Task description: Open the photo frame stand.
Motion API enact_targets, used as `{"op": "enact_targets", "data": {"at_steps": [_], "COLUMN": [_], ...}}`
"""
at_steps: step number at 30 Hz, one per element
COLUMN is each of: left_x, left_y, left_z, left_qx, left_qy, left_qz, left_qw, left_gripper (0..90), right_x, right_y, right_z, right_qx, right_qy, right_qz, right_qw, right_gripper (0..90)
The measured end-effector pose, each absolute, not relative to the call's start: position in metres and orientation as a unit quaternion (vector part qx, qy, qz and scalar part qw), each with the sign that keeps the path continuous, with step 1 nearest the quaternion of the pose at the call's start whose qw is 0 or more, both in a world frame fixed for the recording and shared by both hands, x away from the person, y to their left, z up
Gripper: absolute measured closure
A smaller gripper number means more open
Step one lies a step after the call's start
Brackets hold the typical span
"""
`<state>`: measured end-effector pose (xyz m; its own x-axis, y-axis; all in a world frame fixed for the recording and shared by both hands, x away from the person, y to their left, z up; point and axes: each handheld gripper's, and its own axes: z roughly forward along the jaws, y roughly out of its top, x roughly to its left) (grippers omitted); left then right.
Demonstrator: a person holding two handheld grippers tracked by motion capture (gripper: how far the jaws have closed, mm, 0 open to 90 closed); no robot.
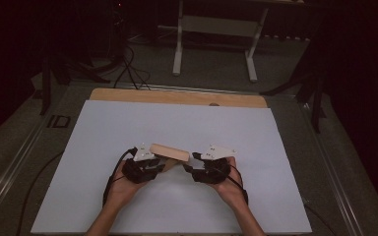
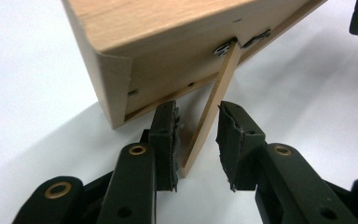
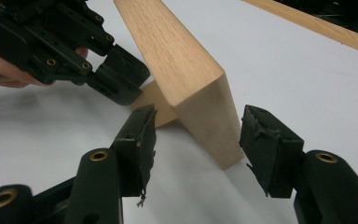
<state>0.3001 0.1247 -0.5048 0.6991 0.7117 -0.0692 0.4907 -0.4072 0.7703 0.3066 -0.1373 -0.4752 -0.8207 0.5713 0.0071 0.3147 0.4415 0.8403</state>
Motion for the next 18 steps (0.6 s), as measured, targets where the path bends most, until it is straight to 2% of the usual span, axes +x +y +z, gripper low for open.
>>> {"op": "enact_targets", "data": {"at_steps": [18], "left_x": [0.2984], "left_y": [0.1299], "left_z": [-0.4975], "left_qx": [0.822], "left_qy": [0.360], "left_qz": [0.140], "left_qw": [0.417], "left_gripper": [67.1], "right_x": [0.3067], "right_y": [-0.1436], "right_z": [-0.4737], "right_qx": [0.260], "right_qy": [0.838], "right_qz": [0.458], "right_qw": [0.141], "right_gripper": [44.1]}}
